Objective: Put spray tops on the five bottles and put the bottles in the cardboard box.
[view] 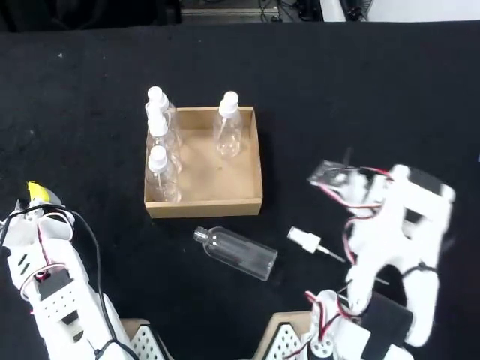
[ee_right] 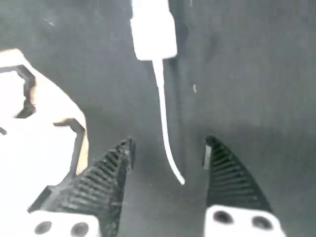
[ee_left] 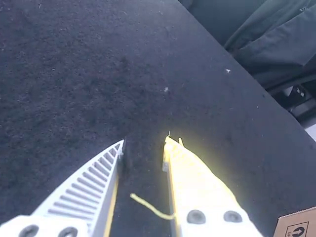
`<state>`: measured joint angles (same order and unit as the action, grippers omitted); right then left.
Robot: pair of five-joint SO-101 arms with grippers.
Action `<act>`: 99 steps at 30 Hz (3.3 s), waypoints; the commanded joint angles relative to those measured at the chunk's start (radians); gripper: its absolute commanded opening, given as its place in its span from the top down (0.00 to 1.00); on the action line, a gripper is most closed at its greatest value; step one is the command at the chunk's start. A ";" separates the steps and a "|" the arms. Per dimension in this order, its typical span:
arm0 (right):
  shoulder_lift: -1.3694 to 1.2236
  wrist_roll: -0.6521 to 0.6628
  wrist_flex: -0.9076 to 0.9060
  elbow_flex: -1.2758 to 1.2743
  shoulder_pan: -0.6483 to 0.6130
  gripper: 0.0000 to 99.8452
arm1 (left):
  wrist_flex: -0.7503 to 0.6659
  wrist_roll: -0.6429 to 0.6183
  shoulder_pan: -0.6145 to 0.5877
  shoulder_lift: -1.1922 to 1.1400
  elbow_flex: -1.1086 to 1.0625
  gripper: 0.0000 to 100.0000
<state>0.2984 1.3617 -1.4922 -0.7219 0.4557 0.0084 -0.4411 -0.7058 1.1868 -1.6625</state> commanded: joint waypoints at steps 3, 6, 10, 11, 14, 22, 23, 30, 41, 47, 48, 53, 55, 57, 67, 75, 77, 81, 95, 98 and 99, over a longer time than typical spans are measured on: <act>0.021 -0.181 0.068 0.016 -0.212 0.81 | -0.021 0.002 0.013 0.017 0.016 0.88; 0.021 -0.227 0.072 0.013 -0.275 0.81 | -0.021 0.002 0.013 0.017 0.016 0.88; 0.021 -0.249 0.072 -0.008 -0.324 0.81 | -0.021 0.002 0.013 0.017 0.016 0.88; 0.021 -0.259 0.080 -0.024 -0.336 0.81 | -0.023 0.002 0.013 0.017 0.016 0.88; 0.021 -0.296 0.138 -0.081 -0.365 0.81 | -0.023 0.002 0.013 0.017 0.016 0.88; 0.013 -0.356 0.358 -0.200 -0.373 0.82 | -0.023 0.002 0.013 0.017 0.016 0.88; 0.013 -0.356 0.381 -0.211 -0.373 0.82 | -0.023 0.002 0.013 0.017 0.016 0.88; 0.015 -0.358 0.496 -0.297 -0.371 0.87 | -0.023 0.002 0.013 0.017 0.016 0.88; 0.191 -0.446 0.198 -0.039 -0.331 0.99 | -0.023 0.002 0.013 0.017 0.016 0.88; 0.420 -0.717 -0.183 0.278 -0.540 0.99 | -0.017 0.002 0.013 0.017 0.016 0.88; 0.444 -0.766 -0.230 0.318 -0.609 0.99 | -0.017 0.003 0.012 0.017 0.016 0.88; 0.472 -0.988 -0.244 0.403 -0.922 0.99 | -0.014 0.075 -0.010 0.017 0.019 0.88; 0.449 -1.046 -0.215 0.404 -1.034 0.99 | 0.026 0.078 -0.013 0.017 0.041 0.88; 0.427 -1.102 -0.192 0.404 -1.137 0.99 | 0.158 0.078 -0.015 0.017 0.111 0.88; 0.369 -1.218 0.017 0.343 -1.395 0.99 | 0.775 0.153 -0.185 0.008 0.556 0.88; 0.226 -1.286 0.331 0.277 -1.478 0.99 | 0.836 0.273 -0.407 0.006 0.591 0.88; 0.163 -1.318 0.408 0.278 -1.493 0.99 | 0.856 0.295 -0.432 0.006 0.593 0.88; 0.015 -1.330 0.543 0.298 -1.542 0.98 | 0.884 0.328 -0.443 0.008 0.591 0.88; -0.041 -1.321 0.207 0.679 -1.567 0.71 | 0.884 0.459 -0.432 0.014 0.473 0.88; 0.036 -1.304 0.098 0.694 -1.570 0.71 | 0.887 0.516 -0.404 0.008 0.476 0.87; 0.062 -1.275 0.060 0.693 -1.570 0.71 | 0.904 0.535 -0.387 0.008 0.476 0.84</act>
<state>0.2524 0.0468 -1.3326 -0.0990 -1.0986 0.8892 0.0269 -1.1370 1.1868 -1.2037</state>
